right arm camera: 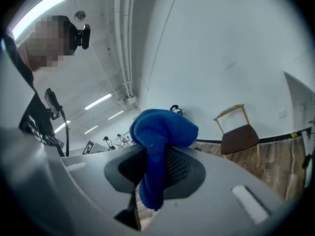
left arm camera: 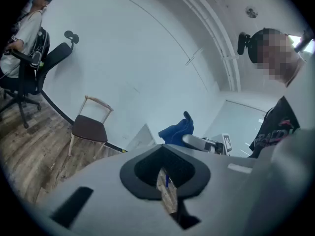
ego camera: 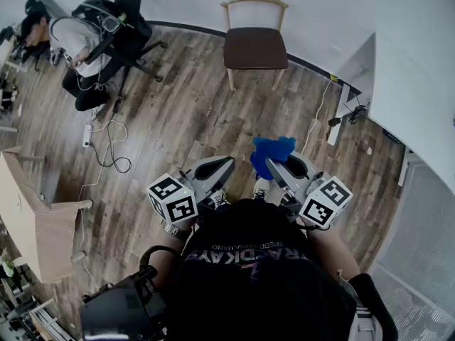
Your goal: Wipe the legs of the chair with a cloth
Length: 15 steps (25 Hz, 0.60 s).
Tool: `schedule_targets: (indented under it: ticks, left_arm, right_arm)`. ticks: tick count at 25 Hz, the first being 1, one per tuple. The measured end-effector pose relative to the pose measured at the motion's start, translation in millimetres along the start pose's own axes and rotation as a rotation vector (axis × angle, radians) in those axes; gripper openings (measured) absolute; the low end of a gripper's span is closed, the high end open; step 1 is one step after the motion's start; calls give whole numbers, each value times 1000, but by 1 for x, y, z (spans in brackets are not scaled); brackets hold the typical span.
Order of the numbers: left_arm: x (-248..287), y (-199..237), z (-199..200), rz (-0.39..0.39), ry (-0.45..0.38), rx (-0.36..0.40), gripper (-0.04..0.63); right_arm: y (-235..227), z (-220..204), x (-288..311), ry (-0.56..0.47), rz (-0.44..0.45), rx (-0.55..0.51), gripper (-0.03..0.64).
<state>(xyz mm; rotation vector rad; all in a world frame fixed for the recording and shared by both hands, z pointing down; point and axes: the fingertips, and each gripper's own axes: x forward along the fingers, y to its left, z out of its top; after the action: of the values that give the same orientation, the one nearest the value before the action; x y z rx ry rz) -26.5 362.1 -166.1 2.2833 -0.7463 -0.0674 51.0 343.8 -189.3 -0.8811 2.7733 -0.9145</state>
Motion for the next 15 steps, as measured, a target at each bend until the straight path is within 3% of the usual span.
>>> schedule_targets:
  ticks: [15]
  left_arm:
    - [7, 0, 0, 6, -8, -3, 5]
  right_arm:
    - [-9, 7, -6, -29, 6, 33, 87]
